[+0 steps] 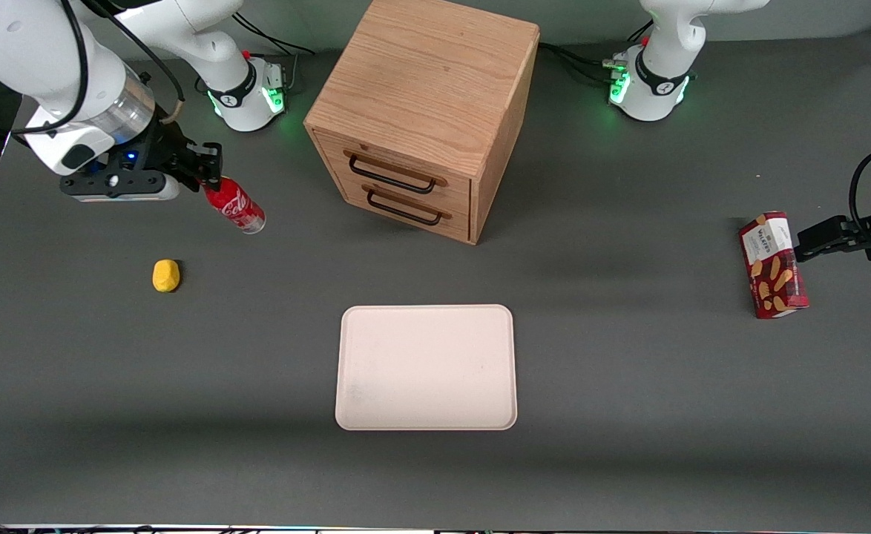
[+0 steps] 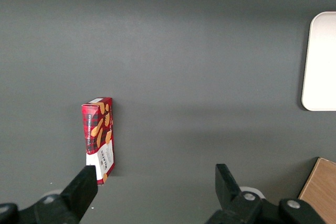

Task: Place coke bottle on tray
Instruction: 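Lift the bottle with the right gripper and carry it toward the tray, then lower the bottle upright onto the tray's corner near the cabinet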

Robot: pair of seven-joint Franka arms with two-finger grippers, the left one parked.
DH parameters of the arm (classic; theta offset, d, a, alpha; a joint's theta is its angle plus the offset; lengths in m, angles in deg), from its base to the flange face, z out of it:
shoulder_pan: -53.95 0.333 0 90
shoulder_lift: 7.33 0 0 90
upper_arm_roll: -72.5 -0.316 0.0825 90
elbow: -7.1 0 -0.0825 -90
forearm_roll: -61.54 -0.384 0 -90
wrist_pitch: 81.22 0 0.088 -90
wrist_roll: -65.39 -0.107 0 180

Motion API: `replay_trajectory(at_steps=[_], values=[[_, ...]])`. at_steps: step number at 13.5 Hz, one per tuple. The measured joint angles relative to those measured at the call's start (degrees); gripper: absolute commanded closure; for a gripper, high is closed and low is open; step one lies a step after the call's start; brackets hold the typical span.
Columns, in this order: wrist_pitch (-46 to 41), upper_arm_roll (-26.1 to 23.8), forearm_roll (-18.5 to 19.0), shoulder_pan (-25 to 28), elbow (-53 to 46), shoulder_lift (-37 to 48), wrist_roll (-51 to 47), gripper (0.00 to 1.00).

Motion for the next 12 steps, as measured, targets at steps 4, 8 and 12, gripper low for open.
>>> replay_trajectory(at_steps=[4,8,12], values=[[-3.93,-0.46,-0.07,-1.24,-15.58,-12.64,0.0,1.0],[-5.81,-1.75,-1.24,-1.49,-32.67,-27.86,-0.08,1.0],[-4.51,-5.19,-1.72,-3.2,-42.48,-38.42,-4.97,1.0]])
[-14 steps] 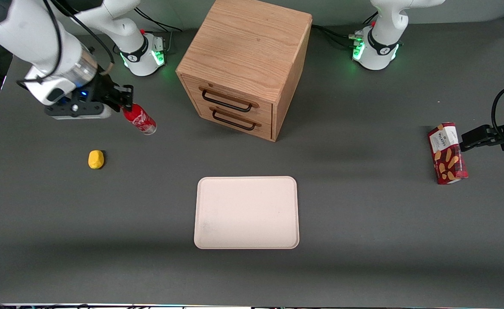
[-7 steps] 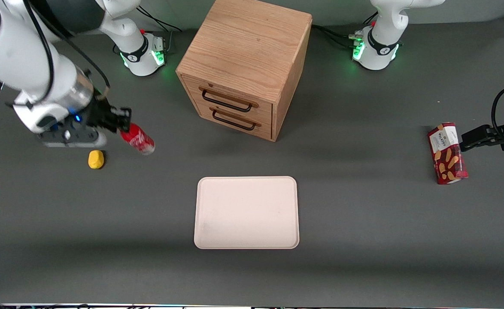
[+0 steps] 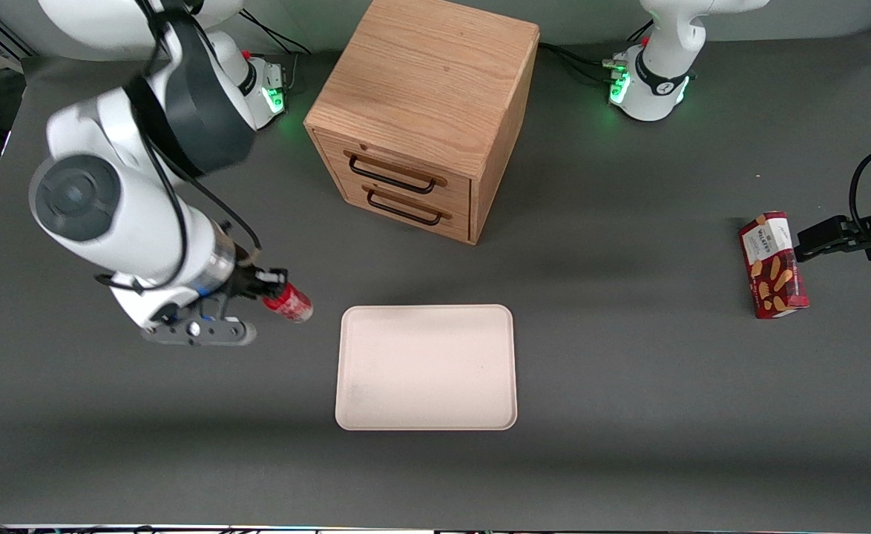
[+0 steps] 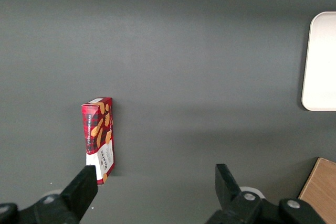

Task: Place coke bottle on tray
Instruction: 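Lower the bottle upright onto the tray's corner near the cabinet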

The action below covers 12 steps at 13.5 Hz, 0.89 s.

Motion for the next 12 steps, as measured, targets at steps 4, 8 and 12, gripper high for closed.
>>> replay_trajectory(at_steps=[4,8,12], values=[[6.62,-3.64,-0.02,-0.66,-2.33,-5.15,-6.43,1.0],[11.55,-3.86,-0.02,-0.71,-2.61,-8.51,-7.22,1.0],[15.44,-3.94,3.46,-0.65,-2.7,-12.41,-7.24,1.0]])
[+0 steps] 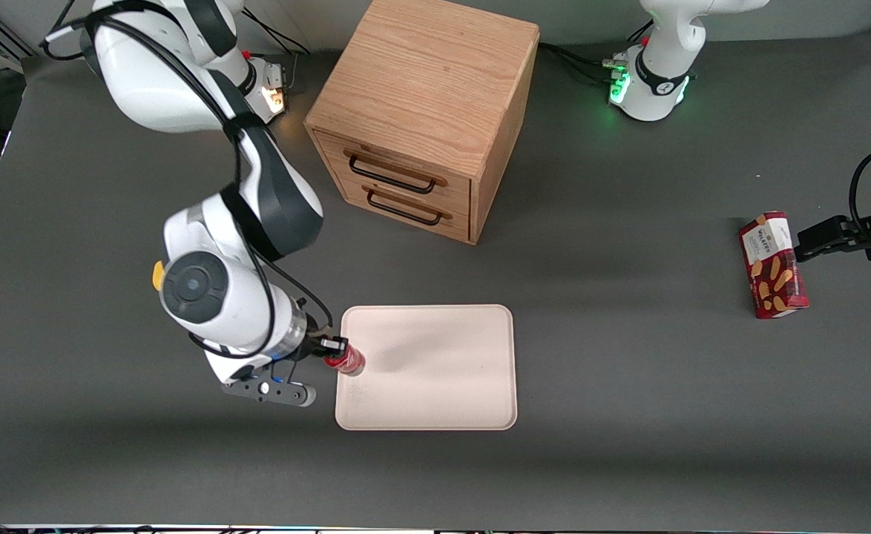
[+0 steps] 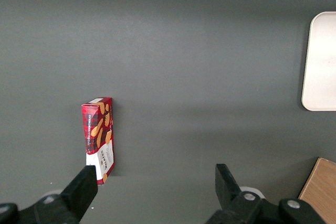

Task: Place coke bottle on tray
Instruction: 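Lower the bottle upright onto the tray's corner near the cabinet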

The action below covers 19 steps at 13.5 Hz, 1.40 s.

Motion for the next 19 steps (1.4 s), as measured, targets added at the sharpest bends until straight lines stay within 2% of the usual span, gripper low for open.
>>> replay_trajectory(at_steps=[2,10,11,12,13,14,17,19], values=[[1.44,-0.02,1.04,0.01,0.0,-1.79,0.0,1.0],[6.21,-0.19,1.15,0.57,1.22,-4.65,-0.02,1.0],[6.52,-0.2,1.15,0.58,1.37,-5.02,-0.03,0.78],[6.68,-0.2,1.15,0.58,1.5,-5.2,-0.09,0.32],[6.84,-0.2,1.15,0.58,1.58,-5.19,-0.38,0.14],[7.1,-0.2,1.15,0.58,1.56,-5.16,-0.75,0.0],[7.04,-0.2,1.15,0.58,0.95,-3.92,-1.02,0.0],[1.61,-0.2,1.15,0.57,0.8,-0.59,-1.07,0.0]])
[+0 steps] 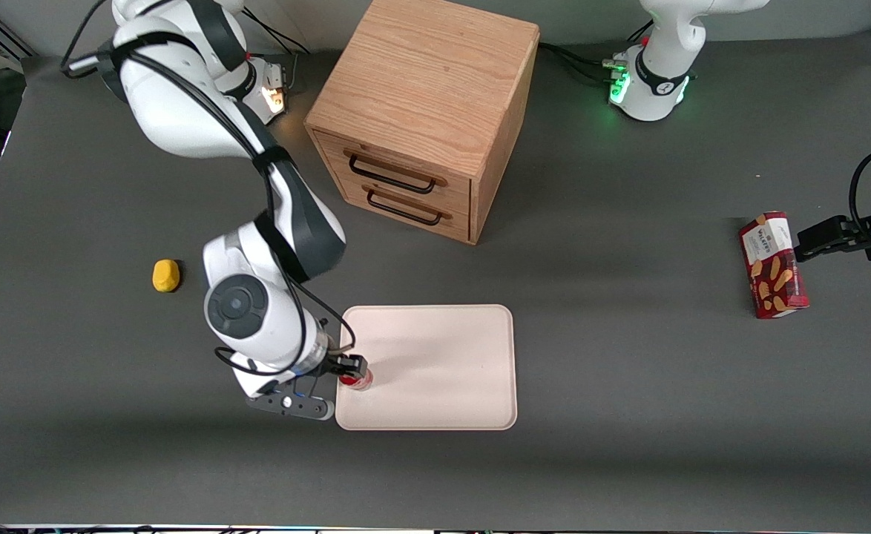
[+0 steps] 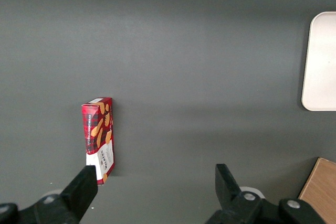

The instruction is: Place coke bottle on tray

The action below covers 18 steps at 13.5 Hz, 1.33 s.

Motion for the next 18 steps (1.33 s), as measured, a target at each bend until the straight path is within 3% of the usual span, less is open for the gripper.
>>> replay_trajectory(at_steps=[5,9,12,18], values=[[-20.18,0.0,0.0,-0.48,-0.22,13.14,0.0,0.0],[-29.87,0.01,0.0,-1.75,1.24,21.0,0.11,0.0],[-32.41,0.02,0.05,-4.23,5.76,26.97,5.72,0.0],[-30.51,0.19,0.1,-16.11,21.21,39.59,27.41,0.0]])
